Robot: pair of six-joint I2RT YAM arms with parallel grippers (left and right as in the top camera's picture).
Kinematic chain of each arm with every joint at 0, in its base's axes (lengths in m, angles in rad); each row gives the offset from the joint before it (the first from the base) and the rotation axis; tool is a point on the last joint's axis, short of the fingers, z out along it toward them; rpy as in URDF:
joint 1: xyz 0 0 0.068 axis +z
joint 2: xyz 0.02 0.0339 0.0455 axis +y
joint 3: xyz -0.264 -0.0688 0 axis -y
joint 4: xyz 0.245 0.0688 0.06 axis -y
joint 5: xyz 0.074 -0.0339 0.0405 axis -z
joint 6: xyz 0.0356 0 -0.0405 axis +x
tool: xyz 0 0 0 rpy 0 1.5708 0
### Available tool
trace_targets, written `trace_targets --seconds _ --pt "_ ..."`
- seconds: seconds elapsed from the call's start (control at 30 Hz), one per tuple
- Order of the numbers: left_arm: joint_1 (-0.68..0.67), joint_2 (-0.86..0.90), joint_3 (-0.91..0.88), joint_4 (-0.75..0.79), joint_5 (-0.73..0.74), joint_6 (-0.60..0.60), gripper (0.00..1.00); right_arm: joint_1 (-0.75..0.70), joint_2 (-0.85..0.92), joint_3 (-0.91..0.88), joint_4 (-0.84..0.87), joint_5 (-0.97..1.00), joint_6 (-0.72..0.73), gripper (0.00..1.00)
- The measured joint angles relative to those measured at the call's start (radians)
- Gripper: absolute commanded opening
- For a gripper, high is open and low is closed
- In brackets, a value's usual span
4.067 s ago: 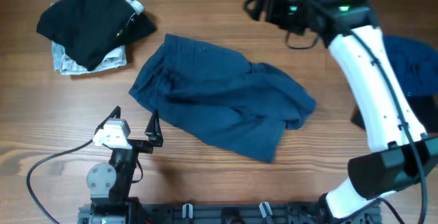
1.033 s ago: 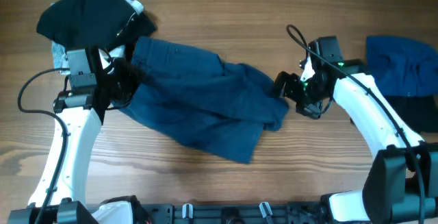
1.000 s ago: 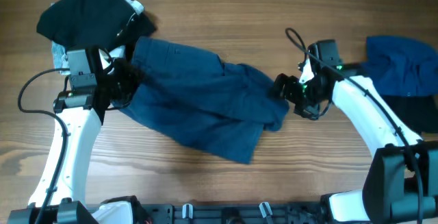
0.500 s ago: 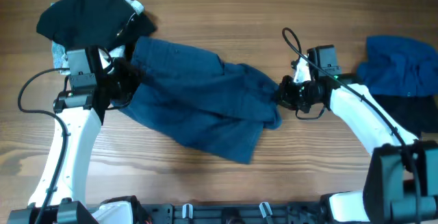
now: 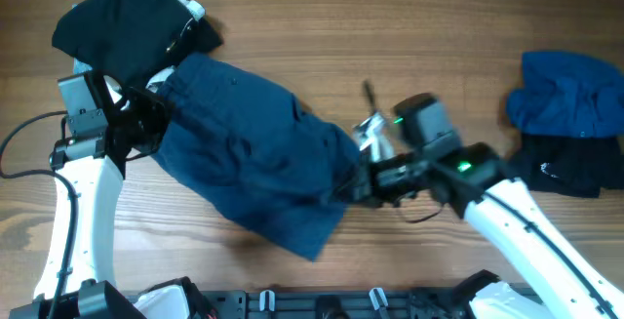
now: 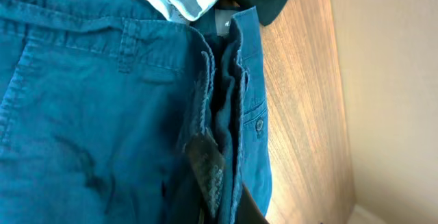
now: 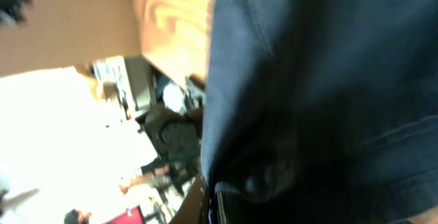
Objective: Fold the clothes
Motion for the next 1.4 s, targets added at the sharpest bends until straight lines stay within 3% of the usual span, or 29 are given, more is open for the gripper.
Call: trace_targets --seconds 0.03,0.17,0.23,0.27,0.3,0.37,0.4,0.43,0.47,0.5,0.57,0.63,0.7,0.87,0.93,1.0,1.1,1.4 --pt "0.0 0.0 0.0 -0.001 -0.007 0.0 0.04 0.068 0.018 -0.014 0.06 0.01 0.039 0.1" --pt "0.0 0.0 0.0 -0.013 -0.028 0.0 0.04 0.25 0.141 -0.034 0.234 0.019 0.144 0.12" --pt "0.007 0.0 0.0 -0.016 -0.035 0.0 0.05 0.269 0.225 -0.034 0.245 -0.003 0.164 0.48" --pt "0.013 0.0 0.0 -0.018 -0.035 0.0 0.09 0.269 0.254 -0.035 0.269 -0.023 0.166 0.74" --pt "0.021 0.0 0.0 -0.022 -0.037 0.0 0.21 0.268 0.291 -0.035 0.315 -0.054 0.163 0.88" --pt "0.034 0.0 0.0 -0.024 -0.042 0.013 0.24 0.268 0.358 -0.035 0.384 -0.114 0.14 0.98" --pt "0.035 0.0 0.0 -0.024 -0.043 0.019 0.27 0.267 0.375 -0.036 0.397 -0.132 0.129 0.97" --pt "0.036 0.0 0.0 -0.025 -0.043 0.023 0.3 0.263 0.377 -0.037 0.398 -0.138 0.121 0.87" --pt "0.036 0.0 0.0 -0.024 -0.043 0.026 0.32 0.253 0.377 -0.037 0.396 -0.137 0.114 0.61" --pt "0.036 0.0 0.0 -0.024 -0.044 0.029 0.3 0.227 0.378 -0.037 0.385 -0.124 0.111 0.48" --pt "0.036 0.0 0.0 -0.024 -0.051 0.03 0.19 0.182 0.378 -0.037 0.351 -0.041 0.079 0.44" --pt "0.038 0.0 0.0 -0.029 -0.077 0.037 0.15 0.131 0.378 -0.038 0.313 0.099 0.047 0.27" --pt "0.048 0.0 0.0 -0.04 -0.1 0.039 0.07 0.103 0.379 -0.038 0.287 0.176 0.029 0.22" --pt "0.09 0.0 0.0 -0.056 -0.114 0.041 0.07 0.098 0.424 -0.038 0.293 0.243 0.056 0.17" --pt "0.096 0.0 0.0 -0.056 -0.116 0.041 0.07 0.098 0.489 -0.038 0.334 0.224 0.081 0.15" --pt "0.097 0.0 0.0 -0.056 -0.119 0.041 0.09 0.098 0.565 -0.039 0.387 0.174 0.097 0.05" --pt "0.097 0.0 0.0 -0.061 -0.121 0.041 0.05 0.082 0.616 -0.039 0.402 0.112 0.112 0.04" --pt "0.097 0.0 0.0 -0.075 -0.124 0.041 0.04 -0.009 0.618 0.115 0.055 0.24 -0.022 0.04"
